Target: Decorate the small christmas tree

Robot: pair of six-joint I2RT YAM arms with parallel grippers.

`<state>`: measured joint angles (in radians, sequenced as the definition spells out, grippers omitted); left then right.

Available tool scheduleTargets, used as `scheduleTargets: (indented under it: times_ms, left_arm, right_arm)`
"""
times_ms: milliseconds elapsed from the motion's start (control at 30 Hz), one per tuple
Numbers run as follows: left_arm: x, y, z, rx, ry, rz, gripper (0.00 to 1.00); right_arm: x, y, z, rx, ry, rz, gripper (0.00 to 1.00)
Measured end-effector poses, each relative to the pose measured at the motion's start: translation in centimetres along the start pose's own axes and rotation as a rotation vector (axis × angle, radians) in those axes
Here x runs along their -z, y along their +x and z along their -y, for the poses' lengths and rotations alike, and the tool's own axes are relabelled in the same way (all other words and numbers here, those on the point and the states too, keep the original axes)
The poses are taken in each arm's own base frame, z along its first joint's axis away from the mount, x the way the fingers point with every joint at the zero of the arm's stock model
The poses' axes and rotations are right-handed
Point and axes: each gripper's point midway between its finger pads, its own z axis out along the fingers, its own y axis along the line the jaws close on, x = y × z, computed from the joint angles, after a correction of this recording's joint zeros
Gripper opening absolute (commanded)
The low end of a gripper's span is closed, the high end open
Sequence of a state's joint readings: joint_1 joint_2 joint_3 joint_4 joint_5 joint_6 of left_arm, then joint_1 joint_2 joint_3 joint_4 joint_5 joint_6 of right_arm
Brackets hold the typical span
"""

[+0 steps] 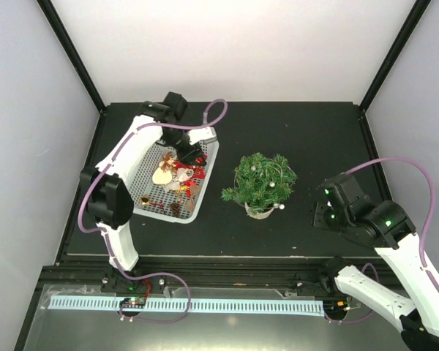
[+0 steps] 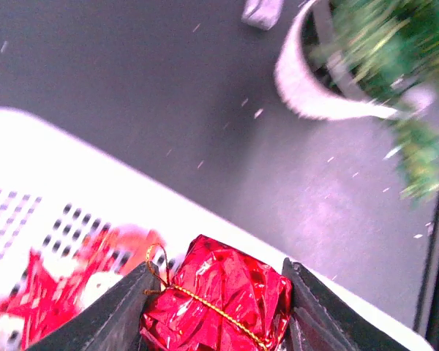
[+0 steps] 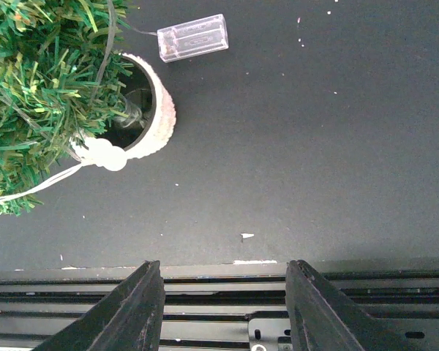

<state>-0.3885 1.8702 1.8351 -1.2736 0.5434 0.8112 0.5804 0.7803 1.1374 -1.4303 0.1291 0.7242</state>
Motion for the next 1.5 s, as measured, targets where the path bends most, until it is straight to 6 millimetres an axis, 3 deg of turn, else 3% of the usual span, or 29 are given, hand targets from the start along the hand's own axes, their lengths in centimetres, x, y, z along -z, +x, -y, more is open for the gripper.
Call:
scheduleTargets:
  times_ms: [100,267,433,500,600,800,1067,1233,1500]
  left_arm:
    - [0.3,3.2,-2.4,0.068,-0.048,-0.040,0.46]
    - [-3.1,9.3,-3.3,0.120,-0.067,-0.198,0.46]
    - [-5.2,12.8,-4.0,0.136,-0.088,-0.306,0.61]
    - [-5.3,13.2,-4.6,0.135,-0.108,-0.318,0.69]
    - [-5.2,13.3,-5.4,0.130,-0.142,-0.319,0.74]
    - [-4.9,13.8,-6.5,0.132,-0.181,-0.325,0.69]
    - [-4.6,16.0,-6.5,0.147,-0.168,-0.363,0.69]
    - [-4.2,16.8,-6.1,0.156,-0.131,-0.365,0.60]
    - [-4.5,17.2,-3.6,0.177,0.007,-0.343,0.45]
  right_arm:
    - [-0.3,0.2,0.1,0.001,0.004,-0.006,0.48]
    - [-0.6,0.2,0.1,0.001,0.004,-0.008,0.48]
    - [-0.6,0.2,0.0,0.001,0.003,-0.006,0.48]
    - [-0.6,0.2,0.0,0.001,0.002,-0.006,0.48]
    - [-0.6,0.2,0.0,0.001,0.000,-0.008,0.48]
    - [-0.6,0.2,-0.1,0.002,0.000,-0.012,0.48]
    - [-0.9,0.2,-0.2,0.010,0.007,-0.023,0.48]
    - [-1.2,0.1,-0.4,0.012,0.005,-0.026,0.48]
    - [-1.7,0.2,-0.5,0.015,0.005,-0.034,0.48]
